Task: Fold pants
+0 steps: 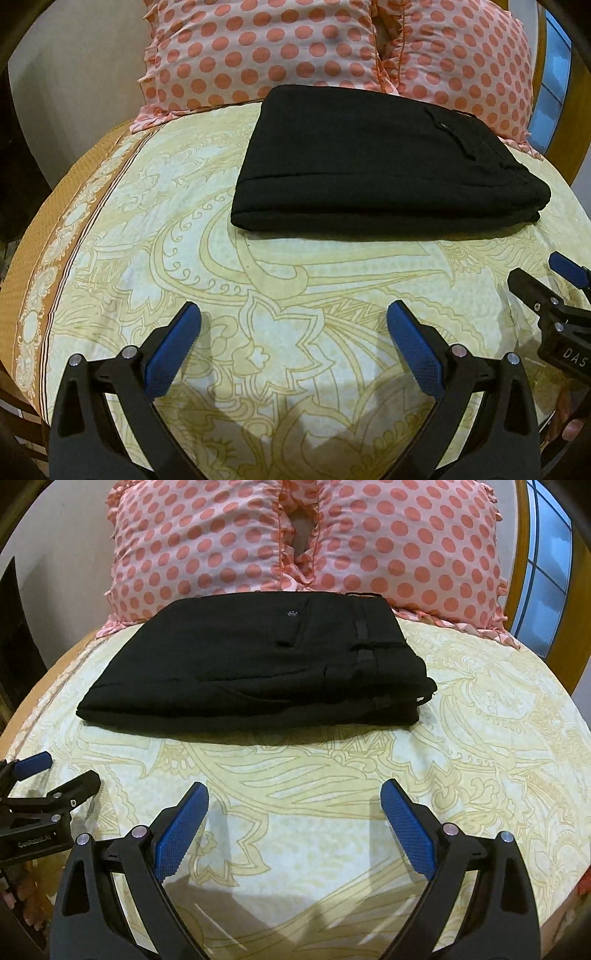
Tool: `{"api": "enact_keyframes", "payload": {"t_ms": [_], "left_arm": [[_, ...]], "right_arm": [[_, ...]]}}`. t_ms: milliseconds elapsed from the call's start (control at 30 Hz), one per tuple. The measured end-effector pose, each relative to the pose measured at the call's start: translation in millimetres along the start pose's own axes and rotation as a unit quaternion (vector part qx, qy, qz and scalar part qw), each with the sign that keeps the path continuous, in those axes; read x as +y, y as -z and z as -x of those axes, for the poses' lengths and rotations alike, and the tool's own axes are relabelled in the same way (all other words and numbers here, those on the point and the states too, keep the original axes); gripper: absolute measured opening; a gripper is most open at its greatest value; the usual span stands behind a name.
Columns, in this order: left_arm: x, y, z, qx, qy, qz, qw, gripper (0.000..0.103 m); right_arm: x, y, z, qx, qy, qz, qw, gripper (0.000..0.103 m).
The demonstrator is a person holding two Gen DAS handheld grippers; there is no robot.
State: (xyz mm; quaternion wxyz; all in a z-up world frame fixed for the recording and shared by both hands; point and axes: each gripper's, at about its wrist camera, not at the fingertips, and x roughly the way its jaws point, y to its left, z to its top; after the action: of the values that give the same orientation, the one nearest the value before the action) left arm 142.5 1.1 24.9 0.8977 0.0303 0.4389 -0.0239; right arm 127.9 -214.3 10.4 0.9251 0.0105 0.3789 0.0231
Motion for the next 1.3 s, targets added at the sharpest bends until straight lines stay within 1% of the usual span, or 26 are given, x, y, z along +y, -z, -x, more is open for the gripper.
{"api": "enact_keyframes", "payload": {"t_ms": [200,333,567,633,733,900,1033,1167,1300], "left_arm": [[3,1,-1,-0.002,0.009,0.002,1.0000,0.101],[2,2,-1,-0.007,0.009,0.000,0.9999,0.101],[0,3,1,-0.003,0.009,0.001,1.0000,0.101],[-2,4,3,-0.004,0.013,-0.003,0.9999,0.101],[-3,7,4,-0.015,0.015,-0.005,0.9998,0.101],[-2,8,4,-0.017,0.013,-0.003,0.9998,0.101],[-3,8,4,-0.018,0.012,0.000,0.9998,0.101],[-2,9,5,-0.021,0.011,0.000,0.9997,0.101],[-1,10,6,-0.022,0.009,0.001,0.9997,0.101]], "right_arm": [[-2,1,-5,0.015,-0.001,0.002,1.000,0.096],[-1,-1,-7,0.029,0.008,0.000,1.000,0.102],[1,2,-5,0.034,0.014,-0.006,0.999,0.102],[2,4,-4,0.031,0.013,-0.005,0.999,0.102],[1,6,-3,0.023,0.012,-0.003,1.000,0.102],[1,8,-2,0.019,0.014,-0.006,1.000,0.102],[2,12,1,0.006,0.020,-0.013,1.000,0.102],[4,19,4,-0.017,0.033,-0.025,0.999,0.102],[5,23,6,-0.034,0.037,-0.026,0.998,0.102]]}}
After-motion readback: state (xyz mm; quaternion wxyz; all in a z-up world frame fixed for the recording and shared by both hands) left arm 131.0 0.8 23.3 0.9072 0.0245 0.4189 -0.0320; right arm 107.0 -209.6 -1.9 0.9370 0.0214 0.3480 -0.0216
